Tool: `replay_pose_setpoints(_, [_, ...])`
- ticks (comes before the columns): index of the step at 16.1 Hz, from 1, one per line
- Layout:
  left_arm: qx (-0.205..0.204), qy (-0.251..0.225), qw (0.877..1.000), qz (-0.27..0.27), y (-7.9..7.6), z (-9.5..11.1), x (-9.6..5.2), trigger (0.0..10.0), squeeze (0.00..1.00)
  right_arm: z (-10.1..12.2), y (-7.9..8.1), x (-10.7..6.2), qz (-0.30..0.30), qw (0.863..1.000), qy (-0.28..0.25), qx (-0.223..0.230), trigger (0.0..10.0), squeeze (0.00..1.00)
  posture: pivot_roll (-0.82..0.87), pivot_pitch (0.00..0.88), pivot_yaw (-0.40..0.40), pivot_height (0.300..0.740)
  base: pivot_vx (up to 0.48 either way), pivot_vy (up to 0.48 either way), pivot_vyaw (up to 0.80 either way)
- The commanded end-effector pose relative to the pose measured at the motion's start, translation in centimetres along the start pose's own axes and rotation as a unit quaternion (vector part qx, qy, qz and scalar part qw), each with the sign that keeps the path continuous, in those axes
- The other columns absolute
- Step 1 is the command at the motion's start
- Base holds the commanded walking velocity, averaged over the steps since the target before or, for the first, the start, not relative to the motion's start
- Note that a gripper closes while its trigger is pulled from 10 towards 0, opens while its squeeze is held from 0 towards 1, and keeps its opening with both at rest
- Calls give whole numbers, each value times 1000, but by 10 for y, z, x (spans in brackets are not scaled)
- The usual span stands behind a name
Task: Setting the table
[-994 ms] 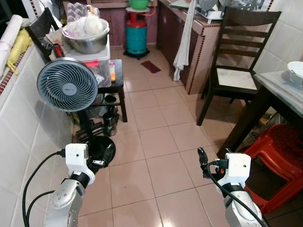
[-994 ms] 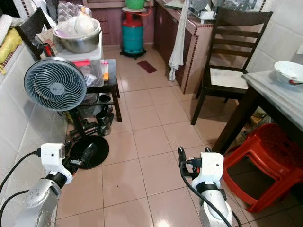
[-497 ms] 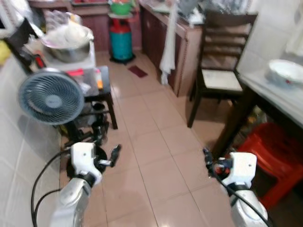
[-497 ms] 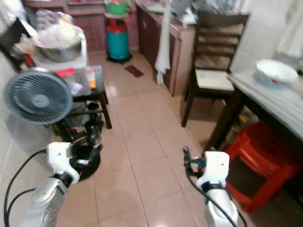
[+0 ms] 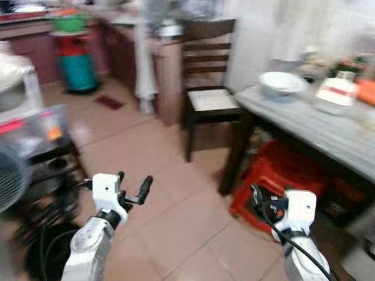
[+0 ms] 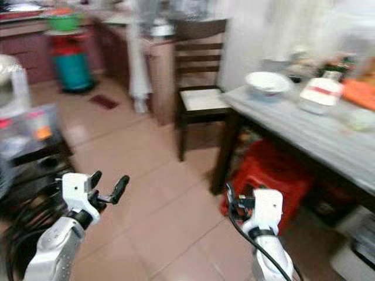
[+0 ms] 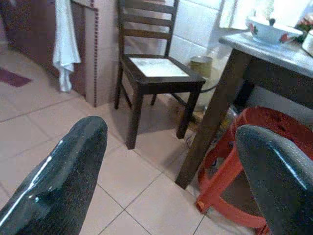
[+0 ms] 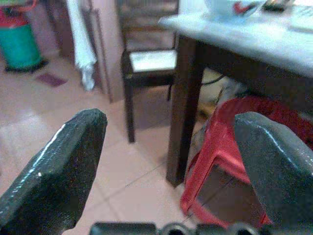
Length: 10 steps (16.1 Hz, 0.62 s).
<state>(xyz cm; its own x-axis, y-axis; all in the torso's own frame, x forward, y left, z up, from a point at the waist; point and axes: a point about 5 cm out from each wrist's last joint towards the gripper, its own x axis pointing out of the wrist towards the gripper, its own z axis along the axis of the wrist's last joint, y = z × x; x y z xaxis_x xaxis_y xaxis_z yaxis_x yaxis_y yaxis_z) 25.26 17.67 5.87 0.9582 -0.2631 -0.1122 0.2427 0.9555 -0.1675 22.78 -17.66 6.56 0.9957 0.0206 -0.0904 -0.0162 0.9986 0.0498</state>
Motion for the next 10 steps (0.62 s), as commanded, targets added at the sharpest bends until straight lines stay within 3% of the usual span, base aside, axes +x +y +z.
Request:
replay_pose_setpoints(1, [5, 8, 1000, 17, 10, -2, -6, 10000, 0, 3, 5, 2, 6, 1000, -3, 6, 10000, 0, 12, 0, -3, 740, 319, 0, -800])
replay_pose_setpoints(10, [9, 13, 1000, 10, 7, -4, -3, 10000, 0, 3, 10, 3, 6, 1000, -3, 17, 10000, 0, 16, 0, 11, 740, 327, 0, -800])
